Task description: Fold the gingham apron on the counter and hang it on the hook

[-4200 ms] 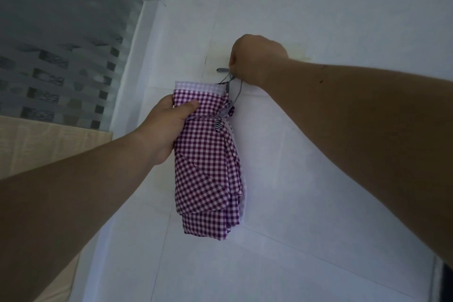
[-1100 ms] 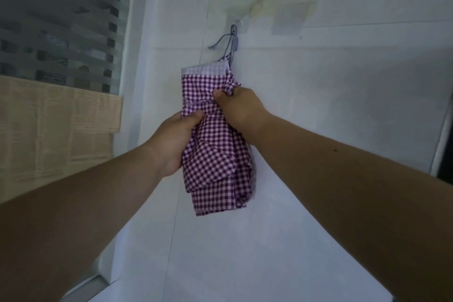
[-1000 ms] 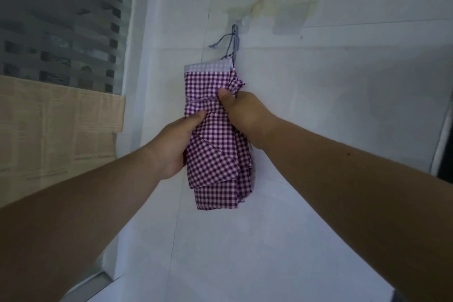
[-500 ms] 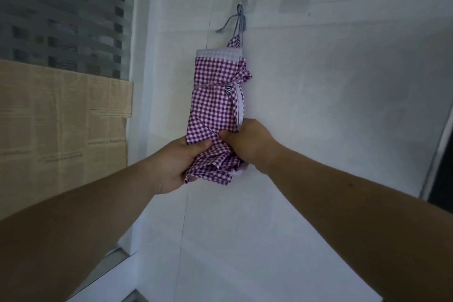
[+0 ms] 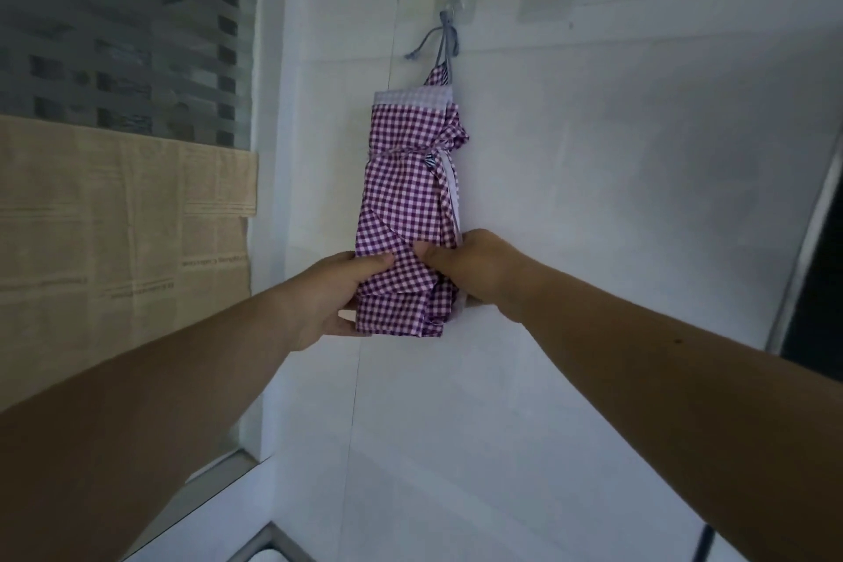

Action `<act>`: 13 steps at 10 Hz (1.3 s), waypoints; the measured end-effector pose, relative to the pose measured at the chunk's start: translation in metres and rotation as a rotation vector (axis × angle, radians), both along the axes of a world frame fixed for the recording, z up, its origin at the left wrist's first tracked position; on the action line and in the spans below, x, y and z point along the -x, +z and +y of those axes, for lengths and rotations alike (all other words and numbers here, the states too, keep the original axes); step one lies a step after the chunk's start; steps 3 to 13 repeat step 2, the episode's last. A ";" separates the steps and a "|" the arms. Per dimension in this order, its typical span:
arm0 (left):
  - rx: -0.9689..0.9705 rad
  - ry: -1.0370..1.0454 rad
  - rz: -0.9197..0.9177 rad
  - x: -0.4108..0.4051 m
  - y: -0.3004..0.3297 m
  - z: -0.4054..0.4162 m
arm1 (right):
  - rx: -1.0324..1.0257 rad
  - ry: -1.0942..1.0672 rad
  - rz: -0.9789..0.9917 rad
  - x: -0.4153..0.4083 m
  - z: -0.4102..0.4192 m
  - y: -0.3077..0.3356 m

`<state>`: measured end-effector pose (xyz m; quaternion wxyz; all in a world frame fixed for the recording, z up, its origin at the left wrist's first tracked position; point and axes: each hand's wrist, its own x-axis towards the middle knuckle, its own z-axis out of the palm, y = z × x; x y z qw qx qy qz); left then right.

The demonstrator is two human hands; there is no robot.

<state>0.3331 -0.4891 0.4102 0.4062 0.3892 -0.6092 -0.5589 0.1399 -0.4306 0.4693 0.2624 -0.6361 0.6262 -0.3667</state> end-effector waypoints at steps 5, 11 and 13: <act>0.062 0.156 -0.090 -0.007 0.006 0.007 | 0.058 -0.162 0.368 0.011 0.033 0.006; 0.062 0.156 -0.090 -0.007 0.006 0.007 | 0.058 -0.162 0.368 0.011 0.033 0.006; 0.062 0.156 -0.090 -0.007 0.006 0.007 | 0.058 -0.162 0.368 0.011 0.033 0.006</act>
